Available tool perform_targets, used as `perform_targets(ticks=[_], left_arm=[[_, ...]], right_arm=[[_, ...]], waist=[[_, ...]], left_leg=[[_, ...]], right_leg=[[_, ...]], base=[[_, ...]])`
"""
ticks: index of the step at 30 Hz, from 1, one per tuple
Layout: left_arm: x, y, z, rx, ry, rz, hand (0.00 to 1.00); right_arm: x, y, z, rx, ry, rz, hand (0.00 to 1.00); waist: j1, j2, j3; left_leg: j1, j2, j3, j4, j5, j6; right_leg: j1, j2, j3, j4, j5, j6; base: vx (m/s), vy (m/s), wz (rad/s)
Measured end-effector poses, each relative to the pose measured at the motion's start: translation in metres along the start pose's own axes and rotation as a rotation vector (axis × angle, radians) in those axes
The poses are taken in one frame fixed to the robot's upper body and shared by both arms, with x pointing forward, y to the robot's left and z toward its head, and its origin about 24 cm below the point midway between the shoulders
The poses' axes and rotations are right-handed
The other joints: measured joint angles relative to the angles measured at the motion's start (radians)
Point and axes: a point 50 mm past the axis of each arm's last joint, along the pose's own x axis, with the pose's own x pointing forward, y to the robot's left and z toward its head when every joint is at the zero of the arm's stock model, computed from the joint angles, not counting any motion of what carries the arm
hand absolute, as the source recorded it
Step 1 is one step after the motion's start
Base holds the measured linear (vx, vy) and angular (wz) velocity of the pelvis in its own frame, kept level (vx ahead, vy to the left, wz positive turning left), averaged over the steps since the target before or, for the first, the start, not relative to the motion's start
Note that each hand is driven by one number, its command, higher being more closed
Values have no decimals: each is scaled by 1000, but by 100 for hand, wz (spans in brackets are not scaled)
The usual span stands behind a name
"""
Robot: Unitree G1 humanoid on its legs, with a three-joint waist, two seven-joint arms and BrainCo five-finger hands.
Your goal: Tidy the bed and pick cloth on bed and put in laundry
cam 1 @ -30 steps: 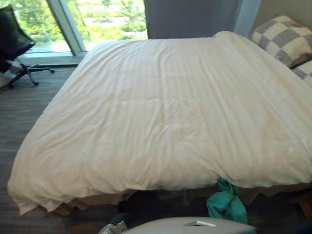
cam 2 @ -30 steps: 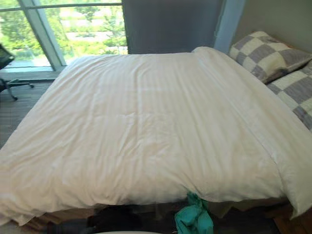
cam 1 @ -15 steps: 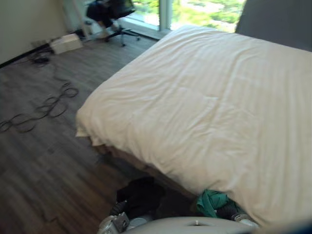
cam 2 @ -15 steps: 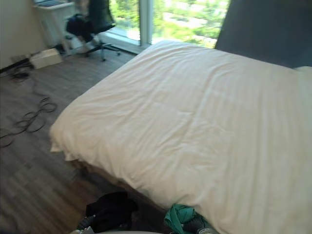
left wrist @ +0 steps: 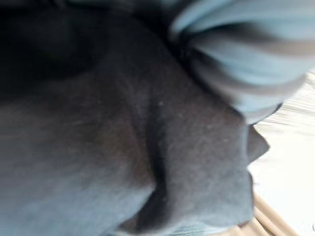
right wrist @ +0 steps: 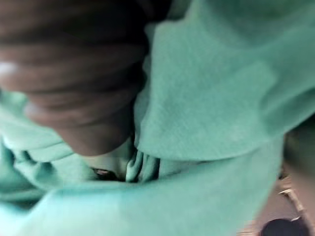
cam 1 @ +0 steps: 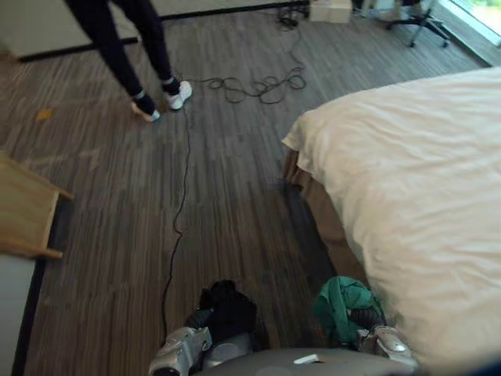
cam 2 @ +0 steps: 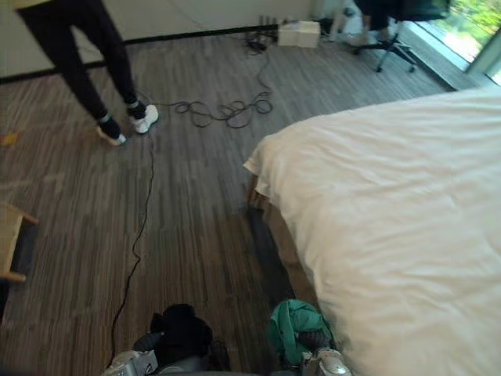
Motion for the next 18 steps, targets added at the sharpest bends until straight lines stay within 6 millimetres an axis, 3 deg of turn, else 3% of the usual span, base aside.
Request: perform_targets(ticks=[1,2,3,4,5,7,9,10,12,13,16,17,18], left_arm=[[0,0,-1,0,7,1,100],[0,1,-4,7,22,5,100],[0,0,-7,17,39,3,100],[0,-2,-9,22,49,-3,100],[1,-3,-6,43,57,-6,100],[2,-4,-7,59,63,-5,100],[1,-2,-7,83,63,4,100],[1,-1,-9,70,59,14,100],[0,-1,-13,46,57,34,100],[0,-4,-15,36,62,37,100],[-1,-3,-20,31,69,47,100],[-2,3,-17,7,38,51,100],[-2,3,-17,7,38,51,100]], right_arm=[[0,-1,-1,19,3,-7,100],[-1,-5,-2,40,6,-20,100],[-3,-10,-6,55,10,-33,100],[-5,-12,-9,64,18,-39,100],[-10,-17,-20,78,40,-49,100],[-16,-21,-31,132,58,-62,100],[-24,-25,-45,188,84,-67,100],[-25,-25,-47,219,88,-49,100],[-24,-23,-45,240,84,-9,100],[-24,-23,-45,242,101,-5,100],[-24,-23,-49,251,125,-6,100],[-18,-15,-41,232,134,57,100],[-18,-15,-41,232,134,57,100]], waist=[[8,1,2],[10,7,3],[-2,21,4],[-12,29,1],[-32,27,-1],[-36,22,0],[-34,-10,-11],[-30,-23,-24],[-27,-15,-26],[-28,3,-29],[-32,9,-31],[-9,6,-19],[-9,6,-19]], left_leg=[[14,-4,-4,-13,5,-1],[43,-13,-27,-47,25,-1],[68,-11,-69,-82,46,-1],[68,-7,-95,-94,57,-2],[65,-10,-163,-120,90,-6],[61,-24,-223,-152,126,-11],[62,-61,-283,-209,166,-33],[80,-65,-294,-254,187,-39],[87,-51,-262,-288,215,-64],[87,-43,-253,-287,231,-72],[111,-35,-249,-288,232,-74],[156,-45,-245,-289,180,-85],[156,-47,-244,-289,179,-84]], right_leg=[[6,2,10,10,11,2],[12,-6,39,52,26,-15],[-12,-11,109,132,41,-58],[-31,0,175,149,20,-68],[-63,56,360,133,-11,-75],[-90,102,492,97,-12,-77],[-107,127,625,23,13,-66],[-93,126,625,-11,-5,-65],[-87,129,601,-36,-39,-65],[-85,134,594,-36,-40,-65],[-54,144,595,-48,-39,-62],[14,155,669,-99,30,-40],[14,153,669,-101,30,-40]], base=[[-9,42,20],[-29,45,42],[-44,33,63],[-77,-20,125],[-77,-50,124],[-92,-70,123],[-123,-100,103],[-77,-88,50],[-108,-115,17],[-129,-101,5],[-56,-64,-2],[0,0,0],[0,0,0]])
